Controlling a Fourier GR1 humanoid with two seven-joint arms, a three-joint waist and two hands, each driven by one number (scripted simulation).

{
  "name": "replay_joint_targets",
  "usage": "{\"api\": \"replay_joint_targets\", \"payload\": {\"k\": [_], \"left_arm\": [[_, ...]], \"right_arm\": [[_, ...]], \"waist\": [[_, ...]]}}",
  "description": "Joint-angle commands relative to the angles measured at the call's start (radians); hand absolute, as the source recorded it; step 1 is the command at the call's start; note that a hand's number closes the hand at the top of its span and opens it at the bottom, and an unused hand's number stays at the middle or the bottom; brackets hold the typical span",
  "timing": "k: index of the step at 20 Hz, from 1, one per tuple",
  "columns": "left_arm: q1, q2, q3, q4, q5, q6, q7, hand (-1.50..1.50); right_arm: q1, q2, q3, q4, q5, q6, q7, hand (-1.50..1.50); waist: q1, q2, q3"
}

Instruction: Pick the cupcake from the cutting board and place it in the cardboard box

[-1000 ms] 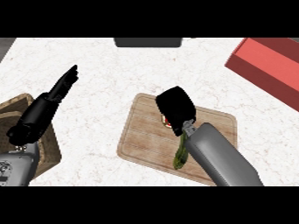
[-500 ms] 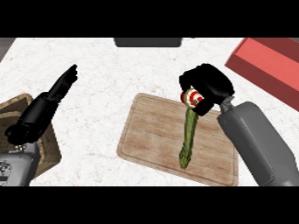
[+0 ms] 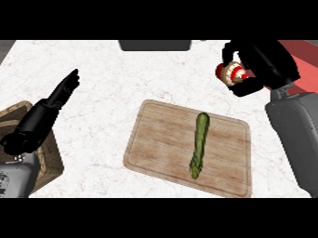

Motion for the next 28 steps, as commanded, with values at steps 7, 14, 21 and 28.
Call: {"api": "replay_joint_targets", "payload": {"k": [7, 14, 21, 28], "left_arm": [[-0.028, -0.005, -0.001, 0.011, 0.004, -0.023, 0.014, 0.00], [-0.017, -0.016, -0.012, 0.038, -0.029, -0.017, -0.043, 0.00], [-0.063, -0.002, -0.003, 0.000, -0.008, -0.040, 0.029, 0.00], [-0.049, -0.015, -0.011, 0.009, -0.013, -0.040, -0.017, 0.00]], "right_arm": [[-0.118, -0.092, -0.299, 0.102, -0.090, -0.047, 0.174, 1.50], [-0.300, -0.241, -0.386, 0.467, -0.063, -0.121, 0.100, 1.50], [-0.309, -0.395, -0.337, 0.747, 0.015, 0.031, 0.007, 1.50], [-0.332, -0.499, -0.302, 0.966, 0.063, 0.134, -0.166, 1.50]], "waist": [[0.010, 0.005, 0.000], [0.032, 0.012, 0.000], [0.052, 0.020, 0.001], [0.067, 0.031, 0.002]]}}
